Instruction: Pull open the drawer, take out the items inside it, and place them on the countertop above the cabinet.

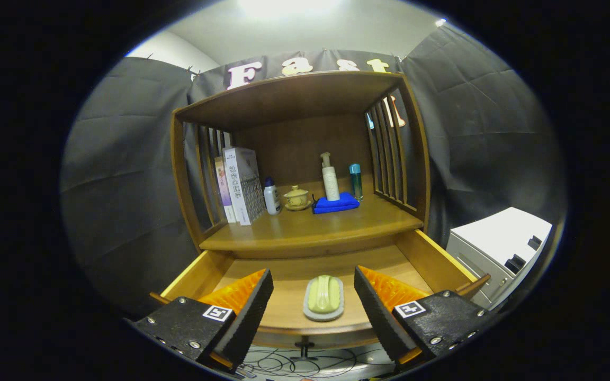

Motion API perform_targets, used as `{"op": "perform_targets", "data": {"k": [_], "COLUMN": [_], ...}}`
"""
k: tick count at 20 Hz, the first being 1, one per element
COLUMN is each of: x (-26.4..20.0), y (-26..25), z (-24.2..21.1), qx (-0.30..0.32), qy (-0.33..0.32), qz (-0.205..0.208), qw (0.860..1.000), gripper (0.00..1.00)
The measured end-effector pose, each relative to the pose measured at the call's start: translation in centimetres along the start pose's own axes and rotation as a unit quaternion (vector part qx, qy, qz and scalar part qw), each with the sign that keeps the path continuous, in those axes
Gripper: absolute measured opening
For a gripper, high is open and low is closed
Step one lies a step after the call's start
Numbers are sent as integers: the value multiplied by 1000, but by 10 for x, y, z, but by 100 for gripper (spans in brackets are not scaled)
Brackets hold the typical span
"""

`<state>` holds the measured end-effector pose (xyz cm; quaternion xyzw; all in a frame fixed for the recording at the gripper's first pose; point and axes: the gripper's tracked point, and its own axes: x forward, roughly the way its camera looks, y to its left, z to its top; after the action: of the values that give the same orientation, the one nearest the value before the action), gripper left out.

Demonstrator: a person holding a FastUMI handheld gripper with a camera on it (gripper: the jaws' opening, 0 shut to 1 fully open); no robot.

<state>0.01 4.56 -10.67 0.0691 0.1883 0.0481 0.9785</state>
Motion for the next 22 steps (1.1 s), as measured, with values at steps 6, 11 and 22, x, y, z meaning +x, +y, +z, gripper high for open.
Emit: {"op": "perform_targets", "data": {"k": [6, 11, 22], "x": [46, 77, 112], "y": [-8, -18, -41], "z": [-3, -44, -110], "qx": [-65, -76, -95], "qy": [70, 162, 280], "qz": [-45, -85, -120], "qw": [994, 980, 948], "gripper": [96, 96, 82]}}
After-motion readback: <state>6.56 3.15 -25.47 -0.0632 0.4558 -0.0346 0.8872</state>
